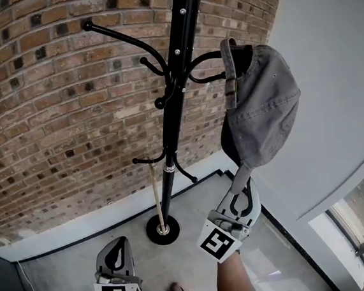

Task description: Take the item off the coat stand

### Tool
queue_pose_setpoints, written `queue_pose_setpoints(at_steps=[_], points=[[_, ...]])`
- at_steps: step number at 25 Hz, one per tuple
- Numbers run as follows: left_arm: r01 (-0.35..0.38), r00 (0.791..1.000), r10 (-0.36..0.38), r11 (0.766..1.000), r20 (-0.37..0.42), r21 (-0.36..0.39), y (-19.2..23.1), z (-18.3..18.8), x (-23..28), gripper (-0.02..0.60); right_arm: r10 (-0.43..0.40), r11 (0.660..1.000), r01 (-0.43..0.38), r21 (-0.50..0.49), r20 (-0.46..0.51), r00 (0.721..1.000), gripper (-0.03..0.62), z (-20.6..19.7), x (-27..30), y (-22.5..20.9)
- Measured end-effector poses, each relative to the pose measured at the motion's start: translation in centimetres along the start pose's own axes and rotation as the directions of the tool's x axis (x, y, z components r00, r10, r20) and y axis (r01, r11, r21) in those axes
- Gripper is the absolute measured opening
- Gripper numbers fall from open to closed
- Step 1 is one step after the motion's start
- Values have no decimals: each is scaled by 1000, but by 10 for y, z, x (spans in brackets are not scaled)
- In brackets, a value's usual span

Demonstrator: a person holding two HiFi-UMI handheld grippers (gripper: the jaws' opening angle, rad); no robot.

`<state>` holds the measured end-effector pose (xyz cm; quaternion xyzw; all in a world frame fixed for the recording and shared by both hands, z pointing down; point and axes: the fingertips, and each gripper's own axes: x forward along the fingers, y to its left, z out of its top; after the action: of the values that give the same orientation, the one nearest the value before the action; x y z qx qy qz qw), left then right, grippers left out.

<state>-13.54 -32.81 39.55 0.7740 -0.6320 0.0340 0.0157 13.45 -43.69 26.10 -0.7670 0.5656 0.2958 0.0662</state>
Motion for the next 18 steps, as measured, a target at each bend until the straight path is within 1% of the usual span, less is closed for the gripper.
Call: queue_pose_setpoints(at_steps=[1,3,6,8,14,18], points=[[7,1000,-7,1000,2,-2,-1,-1,-1,26,-2,1000,3,27,-11,1000,44,1,-2,-4],[21,1000,-21,1000,6,-4,-4,-1,-1,26,15,999,-14,39,-10,1000,38,7,-4,-11],[37,999,-37,999,14,-7,-8,-1,-1,26,75,993,-75,90,-4,997,32,21,-3,-17],[43,999,-43,999,23,-11,-8,1,-2,26,98,987,-98,130,9,995,32,33,-1,-21],[49,998,-47,998,42,-30,-3,10,-4,26,93,968,-110,226,84,992,32,80,28,-33],[48,997,-46,998,60,-38,6,16,-7,26,47,955,-75,286,102,994,32,107,53,-46]])
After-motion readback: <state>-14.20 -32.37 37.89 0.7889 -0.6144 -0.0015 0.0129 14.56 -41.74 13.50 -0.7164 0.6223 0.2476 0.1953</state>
